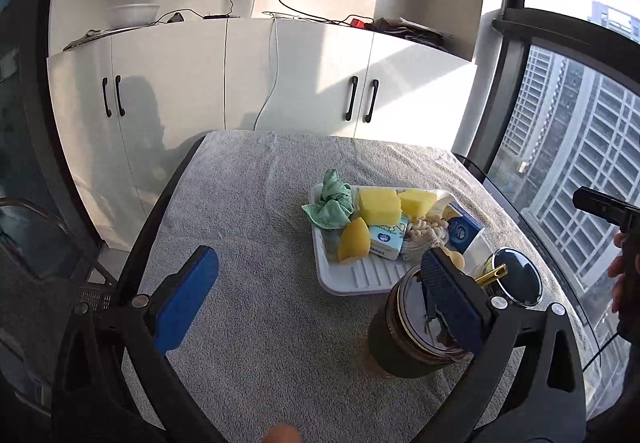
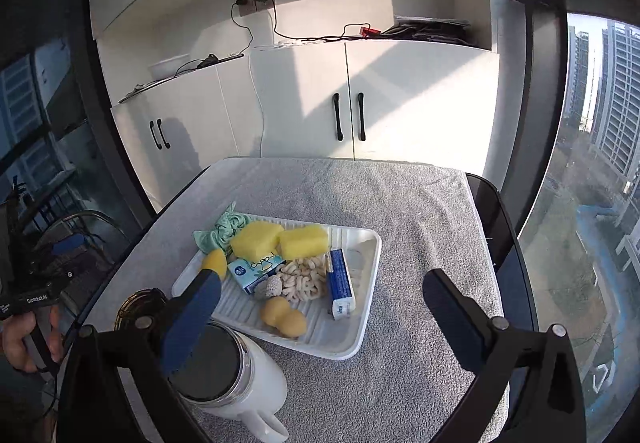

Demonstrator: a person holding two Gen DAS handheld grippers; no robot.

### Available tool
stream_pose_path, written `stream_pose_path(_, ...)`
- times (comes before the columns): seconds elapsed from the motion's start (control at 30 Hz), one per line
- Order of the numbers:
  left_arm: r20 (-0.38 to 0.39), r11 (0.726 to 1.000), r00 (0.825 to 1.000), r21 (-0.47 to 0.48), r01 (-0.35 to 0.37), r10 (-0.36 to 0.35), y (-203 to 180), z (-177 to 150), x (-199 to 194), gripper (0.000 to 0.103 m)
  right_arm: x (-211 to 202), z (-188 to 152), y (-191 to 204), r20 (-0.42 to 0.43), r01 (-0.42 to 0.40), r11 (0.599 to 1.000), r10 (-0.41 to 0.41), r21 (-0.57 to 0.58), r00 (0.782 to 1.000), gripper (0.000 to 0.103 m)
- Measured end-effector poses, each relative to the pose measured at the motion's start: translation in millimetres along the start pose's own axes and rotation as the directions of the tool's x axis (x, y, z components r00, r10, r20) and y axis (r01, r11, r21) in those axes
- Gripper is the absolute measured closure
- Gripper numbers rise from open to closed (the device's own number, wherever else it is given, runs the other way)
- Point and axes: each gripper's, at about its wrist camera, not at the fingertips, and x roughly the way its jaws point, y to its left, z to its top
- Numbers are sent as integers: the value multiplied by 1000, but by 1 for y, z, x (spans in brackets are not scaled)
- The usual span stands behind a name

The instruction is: Organize soft objects

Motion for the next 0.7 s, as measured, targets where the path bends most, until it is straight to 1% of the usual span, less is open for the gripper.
stream_pose_path(0.03, -5, 1000, 1000, -12, 5, -5, -5, -7, -7, 0, -14, -15, 6, 25, 6, 1000, -6, 21, 1000, 0)
stream_pose_path(0.13, -24, 999, 1000, -31, -16, 15, -27, -32, -22, 0, -43, -62, 28, 87, 29, 998, -33, 55, 996, 0)
stream_pose_path(0.2, -38, 999, 999, -41, -5, 4, -40, -47, -25, 0, -50, -94, 41, 86, 59, 995, -65, 76, 994, 0)
stream_pose_path(0.23, -56, 999, 998, -51, 3, -6, -46, -52, -24, 0, -51, -107, 47, 79, 60, 994, -67, 89, 995, 0)
stream_pose_path(0.3, -79, 998, 996, -49, 31, -35, -58, -62, -25, 0, -51, -125, 56, 61, 87, 992, -93, 90, 994, 0)
stream_pose_path(0.37, -77, 1000, 997, -12, 9, -10, -72, -68, -28, 0, -51, -135, 64, 37, 137, 988, -140, 70, 989, 0)
stream_pose_path(0.4, -68, 1000, 998, 5, -4, 5, -78, -71, -32, 0, -52, -137, 66, 33, 148, 987, -150, 69, 988, 0)
stream_pose_path(0.47, -50, 1000, 999, 23, -8, 9, -86, -74, -37, 0, -59, -141, 66, 45, 157, 985, -161, 73, 986, 0)
stream_pose_path(0.53, -42, 999, 999, 40, -8, 9, -92, -74, -40, 0, -64, -143, 68, 50, 192, 979, -195, 64, 980, 0)
stream_pose_path(0.6, -38, 998, 999, 55, -35, 37, -95, -72, -41, 0, -70, -144, 69, 59, 225, 972, -229, 63, 972, 0)
stream_pose_path(0.7, -34, 996, 997, 52, -72, 73, -96, -71, -42, 0, -75, -144, 71, 71, 261, 964, -264, 57, 962, 0)
